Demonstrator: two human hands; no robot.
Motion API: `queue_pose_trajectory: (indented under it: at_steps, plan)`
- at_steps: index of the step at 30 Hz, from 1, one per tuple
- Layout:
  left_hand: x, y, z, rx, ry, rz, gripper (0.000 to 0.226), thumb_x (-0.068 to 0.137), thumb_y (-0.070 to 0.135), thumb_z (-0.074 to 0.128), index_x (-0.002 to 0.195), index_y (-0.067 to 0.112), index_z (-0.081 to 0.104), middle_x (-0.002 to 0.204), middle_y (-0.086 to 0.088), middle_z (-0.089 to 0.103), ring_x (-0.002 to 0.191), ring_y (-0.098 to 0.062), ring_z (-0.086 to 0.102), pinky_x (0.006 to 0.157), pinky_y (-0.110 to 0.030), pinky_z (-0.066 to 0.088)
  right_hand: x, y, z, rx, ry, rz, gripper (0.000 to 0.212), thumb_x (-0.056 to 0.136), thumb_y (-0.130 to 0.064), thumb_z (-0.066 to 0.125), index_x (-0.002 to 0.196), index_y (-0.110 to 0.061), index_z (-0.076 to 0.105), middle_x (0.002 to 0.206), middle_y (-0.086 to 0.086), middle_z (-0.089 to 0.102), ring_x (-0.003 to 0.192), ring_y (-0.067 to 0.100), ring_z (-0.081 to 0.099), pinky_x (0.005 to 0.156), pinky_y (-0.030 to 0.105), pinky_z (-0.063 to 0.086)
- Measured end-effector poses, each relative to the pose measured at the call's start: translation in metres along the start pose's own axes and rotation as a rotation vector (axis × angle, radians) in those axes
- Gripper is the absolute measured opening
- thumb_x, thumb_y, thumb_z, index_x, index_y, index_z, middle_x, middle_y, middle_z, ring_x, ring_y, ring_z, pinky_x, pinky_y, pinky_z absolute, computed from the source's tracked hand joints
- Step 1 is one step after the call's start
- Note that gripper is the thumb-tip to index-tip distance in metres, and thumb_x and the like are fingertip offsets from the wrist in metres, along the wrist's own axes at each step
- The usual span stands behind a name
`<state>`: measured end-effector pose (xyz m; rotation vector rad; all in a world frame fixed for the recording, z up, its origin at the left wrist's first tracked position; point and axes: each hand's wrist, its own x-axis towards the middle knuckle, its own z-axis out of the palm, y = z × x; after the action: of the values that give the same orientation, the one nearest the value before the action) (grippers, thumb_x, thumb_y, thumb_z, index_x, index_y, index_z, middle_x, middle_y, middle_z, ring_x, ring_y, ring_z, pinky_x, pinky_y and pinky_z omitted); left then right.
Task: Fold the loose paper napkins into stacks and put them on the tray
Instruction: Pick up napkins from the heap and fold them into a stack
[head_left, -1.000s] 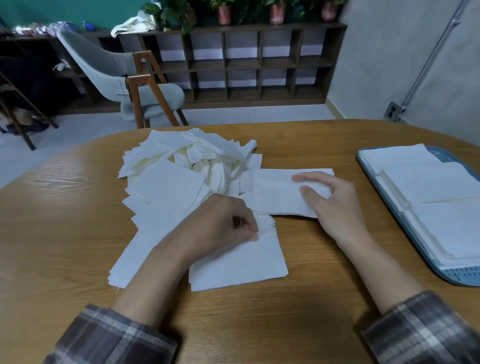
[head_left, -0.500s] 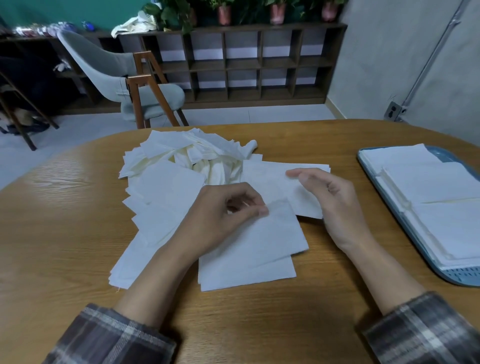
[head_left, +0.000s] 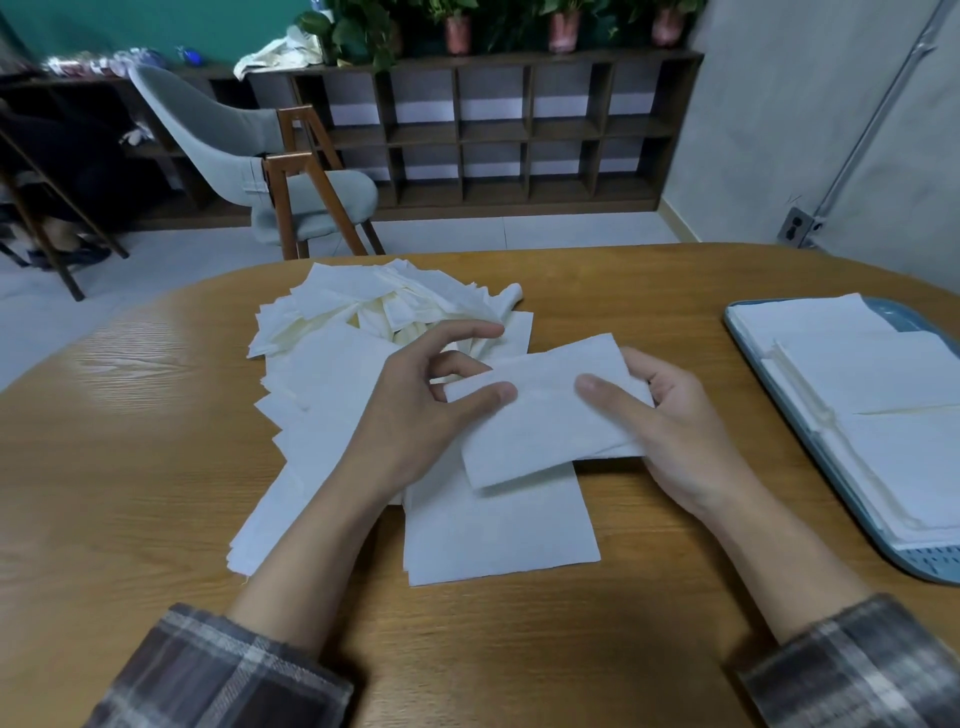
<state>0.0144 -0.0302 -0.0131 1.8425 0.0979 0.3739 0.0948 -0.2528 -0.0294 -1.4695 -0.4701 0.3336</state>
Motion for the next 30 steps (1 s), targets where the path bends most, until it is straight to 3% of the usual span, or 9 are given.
queue_pose_trajectory:
  at_steps: [4, 12, 14, 18, 23, 26, 30]
  plan:
    - [-0.002, 0.004, 0.003, -0.053, 0.028, -0.013, 0.043, 0.083, 0.011, 0.088, 0.12, 0.024, 0.073, 0.084, -0.001, 0.079, 0.063, -0.002, 0.069, 0.056, -0.01, 0.045, -0.003, -0.001, 0.006, -0.004, -0.053, 0.017, 0.029, 0.096, -0.014, 0.071, 0.125, -0.014, 0.07, 0.114, 0.001, 0.079, 0.105, 0.016, 0.076, 0.08, 0.023, 0.059]
    - [-0.002, 0.001, 0.003, -0.007, 0.016, -0.012, 0.041, 0.083, 0.015, 0.089, 0.119, 0.027, 0.074, 0.087, 0.001, 0.08, 0.071, -0.003, 0.071, 0.06, -0.011, 0.047, -0.002, -0.001, 0.007, -0.068, -0.049, -0.014, 0.041, 0.096, -0.011, 0.072, 0.133, -0.027, 0.064, 0.115, 0.001, 0.076, 0.104, 0.016, 0.073, 0.081, 0.023, 0.058]
    - [-0.001, -0.003, 0.004, 0.036, 0.022, 0.008, 0.039, 0.084, 0.022, 0.089, 0.118, 0.031, 0.074, 0.094, 0.005, 0.079, 0.081, -0.003, 0.071, 0.066, -0.013, 0.047, -0.002, 0.001, 0.007, -0.051, -0.055, -0.021, 0.046, 0.096, -0.01, 0.072, 0.136, -0.029, 0.061, 0.115, 0.003, 0.076, 0.104, 0.018, 0.073, 0.082, 0.026, 0.06]
    - [0.0, -0.006, 0.005, 0.117, 0.018, 0.024, 0.033, 0.089, 0.038, 0.082, 0.121, 0.04, 0.072, 0.123, 0.02, 0.07, 0.116, -0.001, 0.065, 0.092, -0.025, 0.054, -0.001, 0.0, 0.005, 0.081, -0.053, -0.039, 0.06, 0.092, -0.008, 0.073, 0.142, -0.034, 0.053, 0.115, 0.007, 0.074, 0.103, 0.021, 0.073, 0.084, 0.033, 0.062]
    - [-0.004, -0.001, 0.007, -0.068, -0.064, -0.042, 0.035, 0.092, 0.016, 0.081, 0.124, 0.027, 0.071, 0.101, 0.009, 0.08, 0.09, -0.008, 0.077, 0.073, -0.023, 0.059, 0.001, 0.002, 0.0, 0.004, -0.006, -0.066, 0.057, 0.094, -0.01, 0.075, 0.138, -0.038, 0.052, 0.123, 0.012, 0.07, 0.11, 0.028, 0.072, 0.087, 0.039, 0.062]
    - [-0.002, -0.008, 0.01, 0.013, 0.016, -0.009, 0.039, 0.09, 0.017, 0.083, 0.123, 0.032, 0.07, 0.104, 0.006, 0.079, 0.091, -0.013, 0.077, 0.077, -0.035, 0.064, 0.0, 0.002, -0.001, -0.175, -0.056, -0.087, 0.03, 0.096, -0.011, 0.073, 0.123, -0.025, 0.07, 0.119, -0.009, 0.074, 0.113, 0.007, 0.068, 0.094, 0.021, 0.053]
    - [-0.002, -0.016, 0.01, 0.347, 0.025, 0.129, 0.052, 0.088, 0.031, 0.085, 0.129, 0.036, 0.055, 0.119, 0.017, 0.061, 0.099, -0.004, 0.062, 0.077, -0.014, 0.052, 0.004, 0.008, -0.001, -0.36, 0.058, -0.07, 0.025, 0.097, -0.003, 0.07, 0.109, -0.022, 0.08, 0.111, -0.026, 0.075, 0.114, -0.015, 0.061, 0.092, -0.001, 0.037]
